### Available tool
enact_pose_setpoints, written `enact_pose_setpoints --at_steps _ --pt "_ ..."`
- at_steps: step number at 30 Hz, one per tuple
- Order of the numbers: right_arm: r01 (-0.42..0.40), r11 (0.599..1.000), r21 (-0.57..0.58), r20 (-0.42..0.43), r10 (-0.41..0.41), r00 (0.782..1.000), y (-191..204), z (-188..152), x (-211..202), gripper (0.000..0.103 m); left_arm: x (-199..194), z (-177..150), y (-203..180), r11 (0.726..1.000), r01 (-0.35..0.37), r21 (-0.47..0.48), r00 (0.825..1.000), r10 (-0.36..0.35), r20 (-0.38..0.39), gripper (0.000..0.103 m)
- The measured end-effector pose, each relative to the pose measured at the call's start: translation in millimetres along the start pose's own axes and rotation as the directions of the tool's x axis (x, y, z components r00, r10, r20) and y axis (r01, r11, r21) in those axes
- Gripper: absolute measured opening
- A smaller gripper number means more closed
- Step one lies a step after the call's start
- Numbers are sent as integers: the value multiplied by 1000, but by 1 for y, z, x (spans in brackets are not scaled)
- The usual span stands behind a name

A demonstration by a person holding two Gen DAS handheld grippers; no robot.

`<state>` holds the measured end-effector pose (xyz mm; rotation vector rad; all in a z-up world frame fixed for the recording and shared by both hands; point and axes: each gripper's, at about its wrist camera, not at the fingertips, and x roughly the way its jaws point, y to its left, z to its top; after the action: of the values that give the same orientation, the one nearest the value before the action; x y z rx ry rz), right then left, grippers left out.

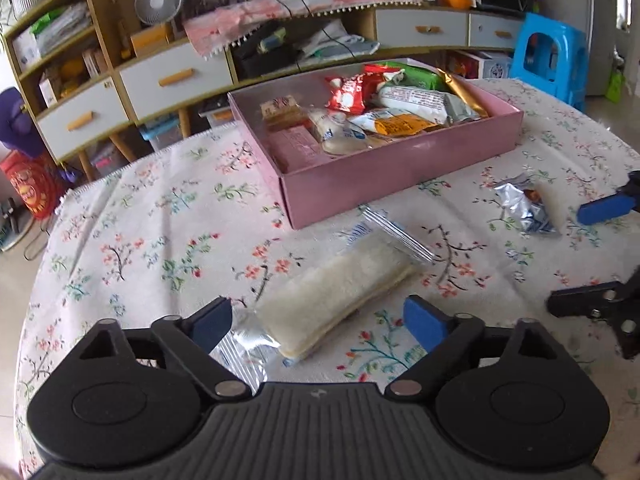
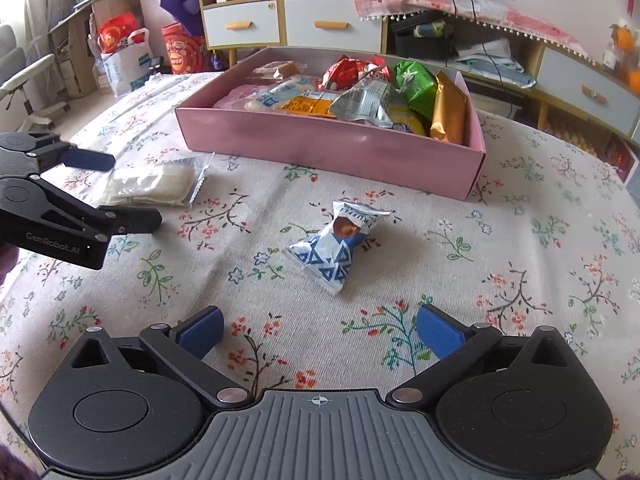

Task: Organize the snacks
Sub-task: 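Move the left tool to the white bread packet while the right tool approaches the blue-and-white candy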

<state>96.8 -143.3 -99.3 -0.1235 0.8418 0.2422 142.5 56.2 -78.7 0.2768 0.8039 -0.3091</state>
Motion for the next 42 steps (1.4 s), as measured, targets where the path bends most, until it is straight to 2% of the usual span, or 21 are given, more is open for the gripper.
enact_pose_setpoints --at_steps 9,13,17,21,28,32,37,40,42 --pt "6 1000 3 5 -6 1000 -6 1 1 103 -19 -12 -23 992 115 53 992 -111 -63 86" --pt "18 1000 21 9 -18 1000 -8 2 2 103 -18 -12 -24 996 86 15 995 -86 -52 89" --pt "28 999 34 16 -29 999 -7 5 5 103 -7 -5 -22 1000 26 -2 999 -26 -23 93" --pt "40 998 56 20 -42 999 -7 10 9 103 -1 2 -18 999 -11 -42 1000 11 3 88" --pt "70 994 84 25 -73 997 -10 16 16 103 1 4 -22 999 -33 -1 999 33 25 88" --pt "87 991 105 21 -90 996 -15 19 17 103 -6 6 -22 999 46 2 999 -46 -22 79" --pt "108 986 125 22 -112 993 -27 17 16 103 -21 -2 -33 982 170 83 984 -164 -71 78" --pt "129 980 149 20 -133 991 -38 17 15 103 -27 -3 -35 980 174 95 983 -168 -69 77" --pt "142 975 168 18 -147 989 -45 16 14 103 -29 -2 -33 985 148 83 988 -144 -49 81"
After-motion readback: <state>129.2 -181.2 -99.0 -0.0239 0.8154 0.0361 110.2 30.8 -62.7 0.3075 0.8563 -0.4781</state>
